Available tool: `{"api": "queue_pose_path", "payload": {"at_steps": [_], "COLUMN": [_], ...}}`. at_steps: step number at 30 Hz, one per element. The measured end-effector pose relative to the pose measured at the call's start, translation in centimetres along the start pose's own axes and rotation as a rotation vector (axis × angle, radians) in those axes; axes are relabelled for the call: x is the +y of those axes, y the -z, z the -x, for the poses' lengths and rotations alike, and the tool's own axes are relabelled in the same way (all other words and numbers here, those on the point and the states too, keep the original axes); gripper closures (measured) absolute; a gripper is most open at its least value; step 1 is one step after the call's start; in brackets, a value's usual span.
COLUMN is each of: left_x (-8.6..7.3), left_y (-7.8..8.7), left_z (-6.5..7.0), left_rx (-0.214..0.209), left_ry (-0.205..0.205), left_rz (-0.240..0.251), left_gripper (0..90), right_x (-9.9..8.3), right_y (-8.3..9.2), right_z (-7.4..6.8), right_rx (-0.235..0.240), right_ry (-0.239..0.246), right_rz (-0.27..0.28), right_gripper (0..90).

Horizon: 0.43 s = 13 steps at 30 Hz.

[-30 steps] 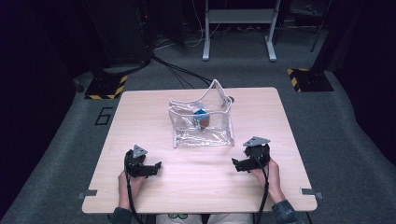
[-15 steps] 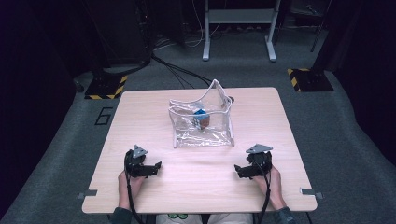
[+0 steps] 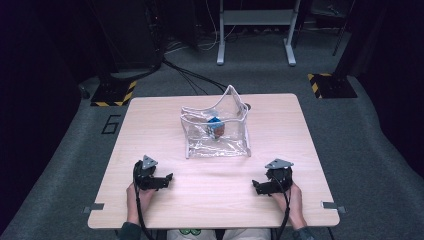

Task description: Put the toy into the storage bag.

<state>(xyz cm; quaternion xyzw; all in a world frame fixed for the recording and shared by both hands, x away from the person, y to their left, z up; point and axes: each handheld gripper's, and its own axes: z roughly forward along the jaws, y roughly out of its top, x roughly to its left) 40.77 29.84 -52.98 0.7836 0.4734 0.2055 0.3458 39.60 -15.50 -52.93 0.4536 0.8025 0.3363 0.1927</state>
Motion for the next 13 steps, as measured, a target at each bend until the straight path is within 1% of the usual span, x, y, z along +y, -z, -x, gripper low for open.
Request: {"api": "queue_pose_path", "payload": {"at_steps": [1, 4, 7, 11, 13], "left_x": [0.00, -0.01, -0.01, -0.01, -0.01], "left_y": [0.00, 0.00, 0.00, 0.00, 0.01], "left_z": [0.01, 0.01, 0.02, 0.03, 0.03], "left_rx": [0.000, 0.000, 0.001, 0.002, 0.002], "left_ry": [0.000, 0.001, 0.000, 0.000, -0.003], "left_rz": [0.000, 0.000, 0.001, 0.001, 0.000], "left_gripper": [11.7, 11.7, 11.7, 11.7, 11.7], "right_x": [-0.10, -0.14, -0.16, -0.18, -0.24], "right_y": [0.03, 0.04, 0.04, 0.05, 0.11], "right_z": [0.07, 0.02, 0.07, 0.05, -0.11], "right_rx": [0.006, 0.005, 0.009, 0.004, -0.007], "right_ry": [0.015, 0.010, 0.017, 0.015, 0.000], "right_rz": [0.001, 0.001, 0.002, 0.004, 0.003], "right_gripper": [0.4, 0.3, 0.2, 0.0, 0.0]}}
